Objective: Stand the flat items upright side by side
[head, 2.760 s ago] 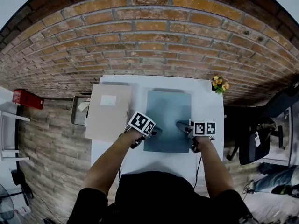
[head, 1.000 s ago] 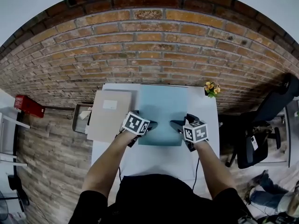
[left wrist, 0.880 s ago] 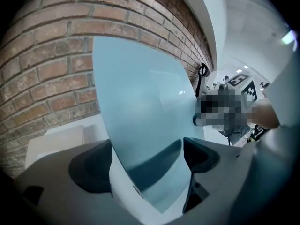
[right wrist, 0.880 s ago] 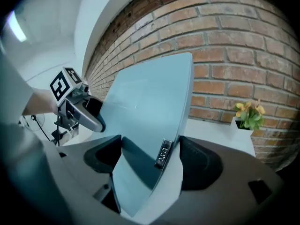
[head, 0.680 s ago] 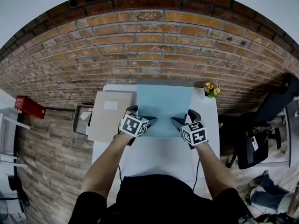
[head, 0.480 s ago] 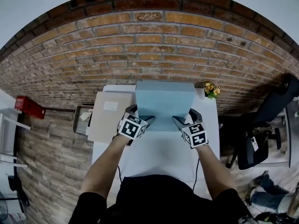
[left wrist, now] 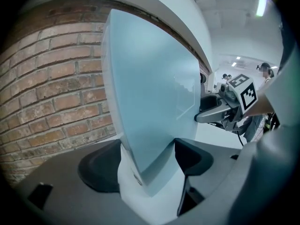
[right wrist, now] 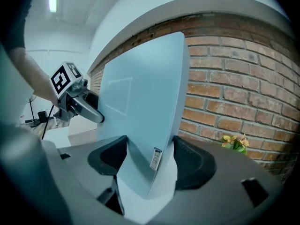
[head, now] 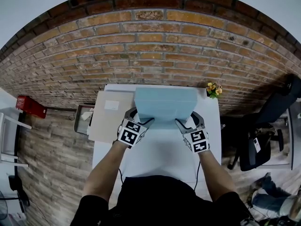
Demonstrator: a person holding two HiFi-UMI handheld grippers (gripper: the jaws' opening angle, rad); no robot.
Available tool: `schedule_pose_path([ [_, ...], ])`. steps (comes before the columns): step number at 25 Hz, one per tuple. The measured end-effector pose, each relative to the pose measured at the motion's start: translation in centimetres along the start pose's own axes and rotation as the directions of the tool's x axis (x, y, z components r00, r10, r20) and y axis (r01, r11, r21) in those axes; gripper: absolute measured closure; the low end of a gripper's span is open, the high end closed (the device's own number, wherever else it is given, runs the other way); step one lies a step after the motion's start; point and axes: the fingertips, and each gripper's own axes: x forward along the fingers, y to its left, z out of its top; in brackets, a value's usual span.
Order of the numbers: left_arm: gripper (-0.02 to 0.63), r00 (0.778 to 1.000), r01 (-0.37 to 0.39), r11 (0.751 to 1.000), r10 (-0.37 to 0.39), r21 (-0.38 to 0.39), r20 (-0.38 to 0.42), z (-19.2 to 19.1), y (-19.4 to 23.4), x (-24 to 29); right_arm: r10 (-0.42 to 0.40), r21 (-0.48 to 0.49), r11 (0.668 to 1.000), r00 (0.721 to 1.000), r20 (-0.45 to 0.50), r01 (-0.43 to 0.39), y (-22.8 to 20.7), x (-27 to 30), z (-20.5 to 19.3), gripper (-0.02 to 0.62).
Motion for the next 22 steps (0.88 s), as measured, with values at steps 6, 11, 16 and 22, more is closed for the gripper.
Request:
schedule_pose_path([
  [6, 0.227, 1.0, -0.014, 1.0, 0.014, 0.012, 0.001, -0.2, -0.3, -0.5, 0.038, 0.019, 0.999, 0.999, -0.015, -0.038, 0.1, -0.5, -0.3, 0.289],
  [11, 0.227, 0.999, -0.037, 0.999, 0.037, 0.014, -0.015, -0.7, -1.0, -0.9, 0.086, 0.058, 0.995, 0.996, -0.013, -0.085, 0.3, -1.1, -0.8, 0.291],
  [16, 0.227, 0.998, -0.049, 0.999, 0.049, 0.007, -0.036, -1.2, -1.3, -1.3, 0.128, 0.065, 0.99, 0.992, -0.02, -0.127, 0.6, -1.4, -1.1, 0.29],
  [22, 0.227, 0.995, -0.092, 0.996, 0.091, -0.016, -0.036, -1.3, -1.4, -1.6, 0.157, 0.066, 0.985, 0.988, 0.009, -0.157, 0.0, -2.0, -0.2, 0.277],
])
